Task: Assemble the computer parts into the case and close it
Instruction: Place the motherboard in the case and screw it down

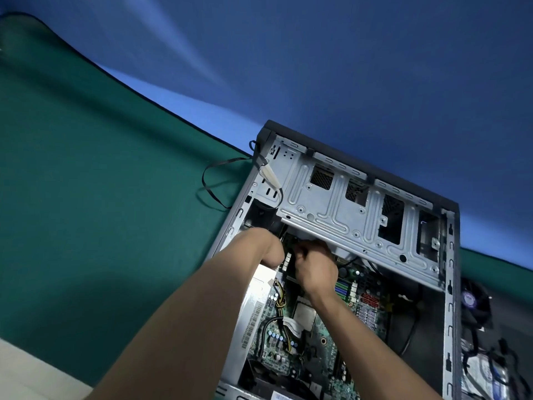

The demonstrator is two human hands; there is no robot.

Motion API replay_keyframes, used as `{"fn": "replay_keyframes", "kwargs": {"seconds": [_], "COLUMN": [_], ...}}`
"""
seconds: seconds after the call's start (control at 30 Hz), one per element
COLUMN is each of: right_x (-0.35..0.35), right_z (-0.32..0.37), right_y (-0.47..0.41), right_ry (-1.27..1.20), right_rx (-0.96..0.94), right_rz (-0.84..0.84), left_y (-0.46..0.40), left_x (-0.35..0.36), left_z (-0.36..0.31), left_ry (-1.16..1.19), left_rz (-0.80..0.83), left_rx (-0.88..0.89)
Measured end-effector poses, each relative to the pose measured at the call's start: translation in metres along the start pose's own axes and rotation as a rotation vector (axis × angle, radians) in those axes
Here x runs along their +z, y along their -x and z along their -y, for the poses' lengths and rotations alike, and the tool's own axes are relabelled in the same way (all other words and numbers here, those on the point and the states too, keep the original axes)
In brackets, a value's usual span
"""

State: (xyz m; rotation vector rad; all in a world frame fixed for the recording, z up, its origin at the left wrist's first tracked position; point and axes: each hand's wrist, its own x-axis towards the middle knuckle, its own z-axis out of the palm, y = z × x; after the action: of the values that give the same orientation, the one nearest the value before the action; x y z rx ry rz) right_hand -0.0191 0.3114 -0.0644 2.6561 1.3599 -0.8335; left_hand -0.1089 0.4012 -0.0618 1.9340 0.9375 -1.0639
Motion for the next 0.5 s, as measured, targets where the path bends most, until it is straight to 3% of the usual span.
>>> {"fn": "replay_keyframes", "kwargs": {"seconds": [0.5], "right_x": [-0.0021], "right_z": [-0.0003], "right_y": [-0.0002], "right_ry": [-0.067], "right_rx": [-0.024], "right_rz": [-0.001], "left_y": [0.0011], "left_x": [-0.0002], "left_z": [-0.0001], "left_ry": [-0.008], "left_rz": [-0.024], "left_rx": [-0.013]}}
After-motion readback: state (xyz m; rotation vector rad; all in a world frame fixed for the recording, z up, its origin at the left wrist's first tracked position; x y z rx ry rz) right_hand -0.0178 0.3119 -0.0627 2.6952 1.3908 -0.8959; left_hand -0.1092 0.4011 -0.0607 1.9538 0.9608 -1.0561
